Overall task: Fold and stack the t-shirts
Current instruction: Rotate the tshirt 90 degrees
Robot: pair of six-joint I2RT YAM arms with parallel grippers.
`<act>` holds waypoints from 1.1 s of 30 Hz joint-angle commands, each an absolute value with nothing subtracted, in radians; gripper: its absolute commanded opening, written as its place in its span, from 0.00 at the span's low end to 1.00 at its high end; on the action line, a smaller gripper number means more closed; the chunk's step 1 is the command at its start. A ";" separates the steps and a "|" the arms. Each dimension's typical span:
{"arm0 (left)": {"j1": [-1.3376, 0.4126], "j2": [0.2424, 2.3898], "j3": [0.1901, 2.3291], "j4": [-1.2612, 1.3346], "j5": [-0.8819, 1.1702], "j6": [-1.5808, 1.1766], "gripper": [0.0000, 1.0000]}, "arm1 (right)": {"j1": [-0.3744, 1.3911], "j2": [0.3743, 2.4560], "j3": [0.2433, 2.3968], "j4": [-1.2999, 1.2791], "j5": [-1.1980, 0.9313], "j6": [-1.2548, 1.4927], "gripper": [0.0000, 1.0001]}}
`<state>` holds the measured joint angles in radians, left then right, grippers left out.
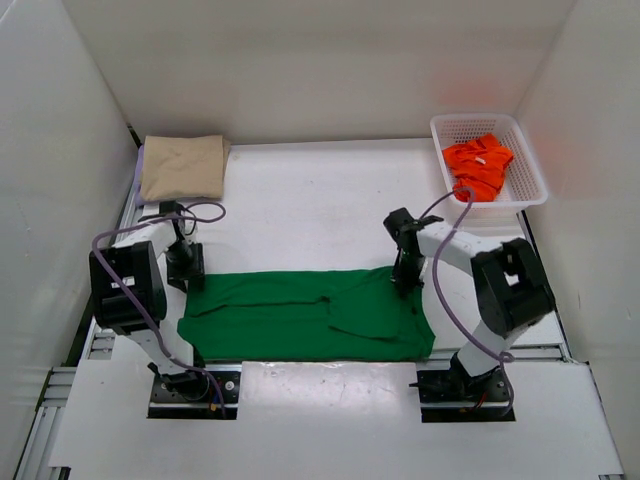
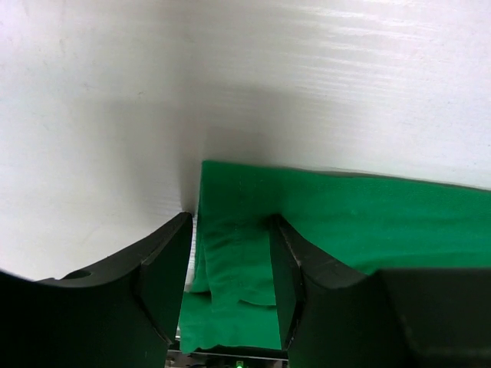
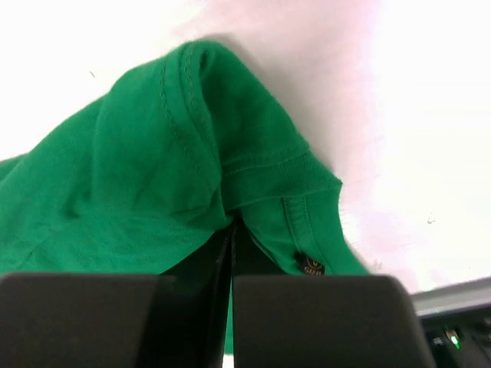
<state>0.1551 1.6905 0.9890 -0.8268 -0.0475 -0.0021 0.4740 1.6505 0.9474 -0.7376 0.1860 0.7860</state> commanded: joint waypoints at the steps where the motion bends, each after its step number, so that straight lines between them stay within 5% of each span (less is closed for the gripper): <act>1: 0.195 1.645 0.948 -0.775 -0.046 0.000 0.56 | 0.453 1.811 1.042 -0.667 0.210 0.775 0.00; 4: 0.228 1.603 0.948 -0.775 -0.019 0.000 0.58 | 0.428 1.949 1.237 -0.738 0.235 0.738 0.00; 8: 0.290 1.540 0.982 -0.807 0.067 0.000 0.73 | 0.403 2.216 1.784 -0.888 0.314 0.696 0.00; 10: 0.290 1.531 1.000 -0.843 0.095 0.000 0.75 | 0.385 2.414 2.230 -0.986 0.328 0.672 0.00; 13: 0.290 1.519 1.032 -0.874 0.106 0.000 0.76 | 0.365 2.533 2.494 -0.909 0.290 0.658 0.00; 17: 0.299 1.519 1.032 -0.900 0.136 0.000 0.76 | 0.365 2.236 2.079 -0.624 0.248 0.641 0.00; 24: 0.299 1.557 1.046 -0.900 0.137 0.000 0.76 | 0.387 2.097 1.863 -0.845 0.272 0.664 0.00; 29: 0.299 1.557 1.068 -0.900 0.137 0.000 0.77 | 0.425 1.953 1.474 -0.778 0.215 0.742 0.00; 33: 0.299 1.557 1.068 -0.900 0.117 0.000 0.77 | 0.437 1.960 1.393 -0.747 0.189 0.790 0.00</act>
